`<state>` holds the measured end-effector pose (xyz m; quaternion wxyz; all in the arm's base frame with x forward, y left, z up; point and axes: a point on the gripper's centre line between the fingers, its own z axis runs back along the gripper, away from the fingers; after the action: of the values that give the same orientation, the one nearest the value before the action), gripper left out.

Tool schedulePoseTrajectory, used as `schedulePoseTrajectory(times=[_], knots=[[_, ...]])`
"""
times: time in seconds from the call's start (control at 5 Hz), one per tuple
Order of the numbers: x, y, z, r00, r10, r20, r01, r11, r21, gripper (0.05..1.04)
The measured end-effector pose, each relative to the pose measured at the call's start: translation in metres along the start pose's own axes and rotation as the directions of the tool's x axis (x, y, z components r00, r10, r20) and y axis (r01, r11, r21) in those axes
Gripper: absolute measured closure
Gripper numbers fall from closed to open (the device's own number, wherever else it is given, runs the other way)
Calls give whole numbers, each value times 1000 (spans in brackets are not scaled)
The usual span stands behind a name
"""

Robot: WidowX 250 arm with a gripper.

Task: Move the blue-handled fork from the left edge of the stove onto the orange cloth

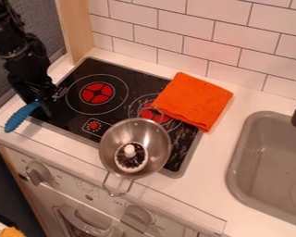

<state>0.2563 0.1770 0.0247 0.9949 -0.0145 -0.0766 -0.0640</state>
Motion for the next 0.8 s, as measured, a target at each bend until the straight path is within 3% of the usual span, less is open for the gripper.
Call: schedulePoseTrajectory(times=[0.2, 0.4, 0.8], knots=[[-12, -2, -10, 994, 31, -104, -31, 1000, 3, 84], [-5, -5, -15, 970, 36, -241, -18, 997, 79, 137], [-1, -12, -11, 955, 54, -292, -20, 993, 117, 687]])
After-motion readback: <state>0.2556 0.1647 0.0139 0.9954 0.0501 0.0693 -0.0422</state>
